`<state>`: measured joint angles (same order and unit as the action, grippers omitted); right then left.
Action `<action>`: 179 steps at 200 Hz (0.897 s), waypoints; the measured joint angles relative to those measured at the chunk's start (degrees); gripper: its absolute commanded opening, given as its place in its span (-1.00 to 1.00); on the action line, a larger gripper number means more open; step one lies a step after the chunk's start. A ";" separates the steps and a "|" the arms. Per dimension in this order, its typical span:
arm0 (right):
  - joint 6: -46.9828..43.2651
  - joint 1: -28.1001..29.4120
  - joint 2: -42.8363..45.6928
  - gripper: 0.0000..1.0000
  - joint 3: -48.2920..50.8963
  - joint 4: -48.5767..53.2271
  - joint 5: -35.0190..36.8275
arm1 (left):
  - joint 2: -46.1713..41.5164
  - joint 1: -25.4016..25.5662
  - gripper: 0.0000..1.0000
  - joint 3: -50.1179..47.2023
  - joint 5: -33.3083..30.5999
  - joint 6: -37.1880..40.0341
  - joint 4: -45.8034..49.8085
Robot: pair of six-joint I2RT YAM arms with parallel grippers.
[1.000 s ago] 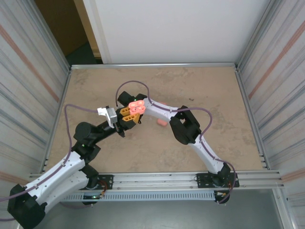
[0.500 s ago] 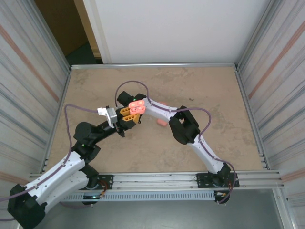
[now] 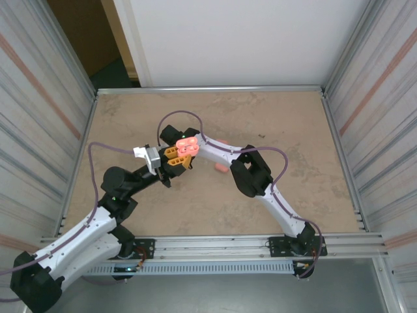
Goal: Insert the wireless bluetooth earbuds into the charging case
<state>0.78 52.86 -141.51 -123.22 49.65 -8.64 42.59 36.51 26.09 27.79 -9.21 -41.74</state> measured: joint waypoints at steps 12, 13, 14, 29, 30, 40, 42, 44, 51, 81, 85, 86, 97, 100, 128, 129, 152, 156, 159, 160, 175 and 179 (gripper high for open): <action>-0.02 0.00 0.00 -0.39 0.00 0.13 -0.11 | 0.00 0.00 -1.00 0.00 -0.02 0.00 0.00; 0.00 0.00 0.00 -0.39 0.00 0.13 -0.13 | 0.00 0.00 -1.00 0.00 -0.02 -0.02 0.00; -0.02 0.00 0.00 -0.40 0.00 0.13 -0.17 | 0.00 0.00 -1.00 0.00 0.00 0.00 0.00; 0.00 -0.02 0.00 -0.42 0.00 0.13 -0.42 | 0.00 0.00 -1.00 -0.02 -0.02 0.00 0.00; 0.00 -0.02 0.00 -0.42 0.00 0.11 -0.44 | -0.02 0.00 -1.00 0.00 -0.02 0.00 0.00; 0.00 -0.09 0.00 -0.42 0.09 -0.09 -0.52 | -0.02 0.00 -1.00 0.00 -0.02 0.00 0.00; 0.00 -0.11 0.00 -0.41 0.13 -0.17 -0.61 | -0.02 0.00 -1.00 -0.02 0.00 0.00 0.02; 0.02 -0.11 0.00 -0.42 0.20 -0.26 -0.63 | -0.02 0.00 -1.00 0.00 -0.02 0.00 0.02; 0.02 -0.20 0.09 -0.42 0.63 -0.76 -0.68 | -0.02 0.00 -1.00 -0.02 0.00 0.00 0.02; 0.22 -0.79 2.27 -0.42 4.90 -4.28 -2.05 | -0.07 0.00 -1.00 0.00 -0.02 0.00 0.02; 0.26 -0.90 2.69 -0.43 5.62 -4.70 -2.12 | -0.07 0.00 -1.00 0.00 -0.02 0.00 0.02; 0.26 -0.90 2.75 -0.42 5.75 -4.76 -2.12 | -0.07 0.00 -1.00 0.00 -0.02 0.00 0.02; 0.48 -1.27 3.96 -0.43 7.89 -5.77 -2.23 | -0.09 0.00 -1.00 0.00 0.00 0.00 0.02; 0.52 -1.38 4.28 -0.43 8.48 -6.10 -2.25 | -0.09 0.00 -1.00 0.00 0.00 0.00 0.02; 1.88 -2.75 8.15 -0.44 14.95 -10.08 -3.15 | -0.09 0.00 -1.00 0.00 -0.02 0.00 0.02; 1.99 -2.80 8.44 -0.44 15.34 -10.29 -3.13 | -0.09 0.00 -1.00 -0.02 -0.02 0.00 0.02; 3.54 -4.28 13.60 -0.44 22.84 -14.16 -3.28 | -0.15 0.00 -1.00 -0.02 -0.02 0.00 -0.02; 3.74 -4.57 14.64 -0.44 24.24 -14.91 -3.39 | -0.15 0.00 -1.00 -0.02 -0.02 0.00 -0.02; 4.00 -4.79 15.47 -0.44 25.18 -15.45 -3.34 | -0.15 0.00 -1.00 0.00 -0.02 0.00 -0.02; 4.17 -4.90 15.82 -0.44 25.66 -15.78 -3.39 | -0.15 0.00 -1.00 0.00 -0.02 0.00 -0.02; 5.27 -6.05 20.00 -0.44 30.60 -18.80 -3.32 | -0.13 0.00 -1.00 -0.09 -0.07 0.00 -0.22; 5.75 -6.43 21.35 -0.44 32.06 -19.61 -3.17 | -0.09 0.00 -1.00 -0.15 -0.07 -0.02 -0.39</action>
<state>6.52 46.44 -120.16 -91.15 30.04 -11.81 42.50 36.51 25.93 27.73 -9.23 -42.13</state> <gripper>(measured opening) 0.281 0.226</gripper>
